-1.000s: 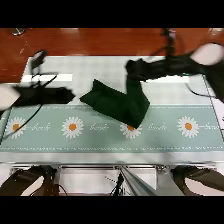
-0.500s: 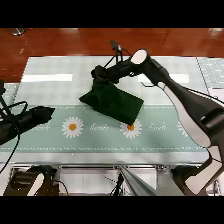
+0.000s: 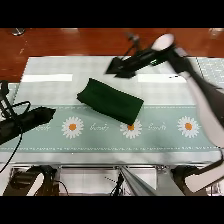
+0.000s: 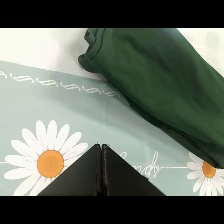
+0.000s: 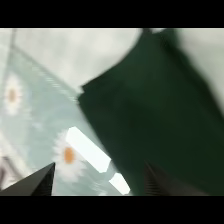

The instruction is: Fold the shirts.

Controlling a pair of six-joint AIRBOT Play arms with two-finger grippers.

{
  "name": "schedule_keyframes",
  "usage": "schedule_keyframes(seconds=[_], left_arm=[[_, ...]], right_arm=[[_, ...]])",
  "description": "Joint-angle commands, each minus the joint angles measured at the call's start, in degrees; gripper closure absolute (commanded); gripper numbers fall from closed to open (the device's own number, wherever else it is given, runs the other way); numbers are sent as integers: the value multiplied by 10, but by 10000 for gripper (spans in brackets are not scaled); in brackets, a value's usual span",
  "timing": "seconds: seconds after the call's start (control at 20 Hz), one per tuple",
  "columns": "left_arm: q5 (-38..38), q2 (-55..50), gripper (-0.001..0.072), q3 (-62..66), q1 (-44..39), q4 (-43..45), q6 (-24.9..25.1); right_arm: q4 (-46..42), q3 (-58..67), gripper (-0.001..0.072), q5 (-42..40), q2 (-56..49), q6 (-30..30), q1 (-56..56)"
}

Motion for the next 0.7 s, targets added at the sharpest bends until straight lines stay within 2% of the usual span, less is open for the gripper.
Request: schedule_keyframes(seconds=[0.0, 0.1, 0.2, 0.25, 0.35, 0.4, 0.5, 0.65], left_arm=[[3, -5, 671, 0, 0, 0, 0], [7, -5, 671, 0, 0, 0, 0], [10, -5, 670, 0, 0, 0, 0], [9, -5, 670, 0, 0, 0, 0], [9, -5, 671, 0, 0, 0, 0], [9, -5, 670, 0, 0, 0, 0], [9, -5, 671, 0, 0, 0, 0], [9, -5, 671, 0, 0, 0, 0]], right_arm=[[-206, -47, 82, 99, 140, 0, -106], [-258, -195, 82, 12, 263, 26, -149], [-258, -404, 82, -131, 390, 68, -170], [-264, -516, 82, -213, 447, 118, -171], [-236, -688, 82, -322, 512, 240, -170], [-175, -742, 82, -350, 518, 249, -170], [-28, -791, 82, -373, 495, 161, -156], [101, -771, 82, -339, 408, 34, -133]])
